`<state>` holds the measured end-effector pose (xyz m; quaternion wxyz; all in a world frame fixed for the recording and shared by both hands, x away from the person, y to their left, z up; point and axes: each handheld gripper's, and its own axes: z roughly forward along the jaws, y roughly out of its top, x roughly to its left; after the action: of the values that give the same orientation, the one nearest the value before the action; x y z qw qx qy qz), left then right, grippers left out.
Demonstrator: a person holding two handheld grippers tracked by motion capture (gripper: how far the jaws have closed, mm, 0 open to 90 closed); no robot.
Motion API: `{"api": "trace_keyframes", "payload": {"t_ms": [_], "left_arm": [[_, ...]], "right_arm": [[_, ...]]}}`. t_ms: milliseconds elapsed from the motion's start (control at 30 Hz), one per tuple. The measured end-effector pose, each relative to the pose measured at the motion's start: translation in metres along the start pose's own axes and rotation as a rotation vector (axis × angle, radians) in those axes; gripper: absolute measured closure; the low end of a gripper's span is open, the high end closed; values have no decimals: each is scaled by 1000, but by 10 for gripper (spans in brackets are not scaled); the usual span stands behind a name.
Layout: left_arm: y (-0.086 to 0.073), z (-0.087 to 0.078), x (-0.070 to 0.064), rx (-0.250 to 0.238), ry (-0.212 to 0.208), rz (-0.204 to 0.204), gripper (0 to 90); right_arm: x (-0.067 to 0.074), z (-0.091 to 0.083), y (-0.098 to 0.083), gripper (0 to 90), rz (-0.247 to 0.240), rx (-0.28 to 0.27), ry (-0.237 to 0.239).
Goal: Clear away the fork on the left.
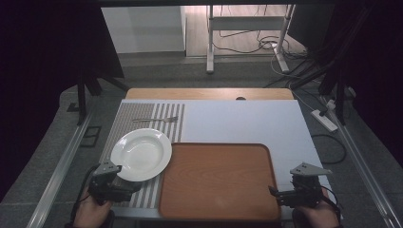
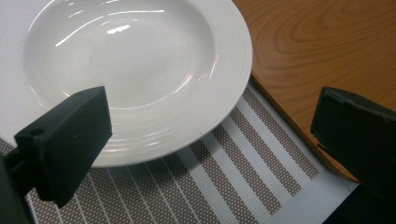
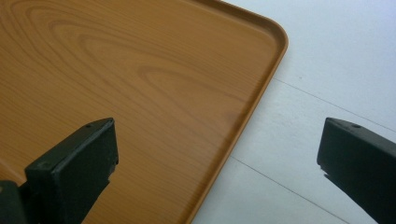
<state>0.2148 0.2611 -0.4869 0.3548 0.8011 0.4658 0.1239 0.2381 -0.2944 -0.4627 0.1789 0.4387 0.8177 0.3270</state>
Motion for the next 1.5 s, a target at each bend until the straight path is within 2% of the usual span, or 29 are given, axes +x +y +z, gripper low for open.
{"api": "trace_keyframes", "payload": {"t_ms": [433,833,1233,1500], "left_arm": [[5,7,4,13,12,-3,0],[16,21,18,24,21,-39,0],[36,41,32,44,46,-22,0],[44,50,44,47,45,-44,0]], "right_arm": [[0,0,0,0,-3,4,4],[0,1,0,0,-7,11,3],[1,1,0,0,-9,14,3],[1,2,1,0,-12,16,6]]}}
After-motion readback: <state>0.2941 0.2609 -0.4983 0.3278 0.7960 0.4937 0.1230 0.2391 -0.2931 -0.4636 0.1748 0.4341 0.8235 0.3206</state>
